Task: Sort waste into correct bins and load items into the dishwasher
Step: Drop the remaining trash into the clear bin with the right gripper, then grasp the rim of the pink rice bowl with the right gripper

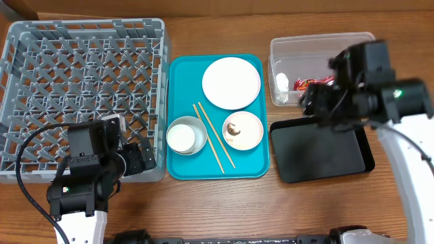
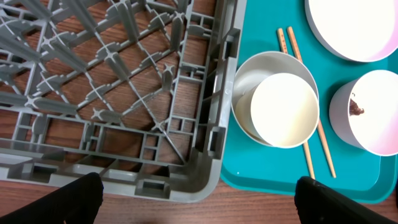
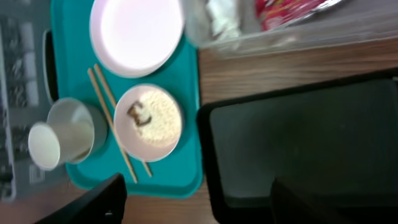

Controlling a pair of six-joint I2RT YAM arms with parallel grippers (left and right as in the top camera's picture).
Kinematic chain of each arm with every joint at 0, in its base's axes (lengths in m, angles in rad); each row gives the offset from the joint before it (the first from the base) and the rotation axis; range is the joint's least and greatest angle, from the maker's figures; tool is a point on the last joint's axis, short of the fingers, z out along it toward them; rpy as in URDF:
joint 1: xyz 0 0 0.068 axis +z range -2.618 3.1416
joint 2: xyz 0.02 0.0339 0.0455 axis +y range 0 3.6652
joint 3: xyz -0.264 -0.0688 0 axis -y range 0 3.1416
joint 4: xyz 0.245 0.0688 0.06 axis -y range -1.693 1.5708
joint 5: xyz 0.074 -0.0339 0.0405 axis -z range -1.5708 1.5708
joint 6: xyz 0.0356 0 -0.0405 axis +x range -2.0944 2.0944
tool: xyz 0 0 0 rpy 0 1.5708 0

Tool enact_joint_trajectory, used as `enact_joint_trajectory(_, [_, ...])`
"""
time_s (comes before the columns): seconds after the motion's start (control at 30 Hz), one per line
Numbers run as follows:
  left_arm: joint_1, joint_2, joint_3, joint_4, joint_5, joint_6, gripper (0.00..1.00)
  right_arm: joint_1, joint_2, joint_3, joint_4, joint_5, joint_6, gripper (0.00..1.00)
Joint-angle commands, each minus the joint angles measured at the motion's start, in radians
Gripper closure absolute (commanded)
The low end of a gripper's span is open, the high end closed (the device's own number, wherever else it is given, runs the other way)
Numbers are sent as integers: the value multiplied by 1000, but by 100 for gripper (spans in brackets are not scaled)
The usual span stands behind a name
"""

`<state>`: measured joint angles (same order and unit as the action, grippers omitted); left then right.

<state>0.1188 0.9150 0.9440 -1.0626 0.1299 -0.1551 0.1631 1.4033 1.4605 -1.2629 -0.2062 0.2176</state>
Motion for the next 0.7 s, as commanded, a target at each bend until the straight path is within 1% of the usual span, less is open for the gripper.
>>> enact_joint_trajectory(0.0, [5,0,27,1,-7,1,0,89,5,-82,47,-42,-39,26])
enact_joint_trajectory(0.07, [5,0,27,1,-6,1,0,158,23,-120,96,-42,-40,29])
enact_joint_trajectory(0.17, [5,0,27,0,-6,1,0,266,67,-153,178,-38,-40,38])
enact_joint_trajectory(0.2, [5,0,27,0,-6,1,0,299,87,-158,203,-31,-39,39])
enact_joint_trajectory(0.4, [5,0,27,-5,-6,1,0,479,238,-159,365,37,-39,39])
enact_joint_trajectory(0.5, [5,0,27,-10,-6,1,0,529,312,-159,410,78,-34,41])
enact_joint_trajectory(0.67, [5,1,27,-11,-6,1,0,565,418,-159,463,79,-32,49])
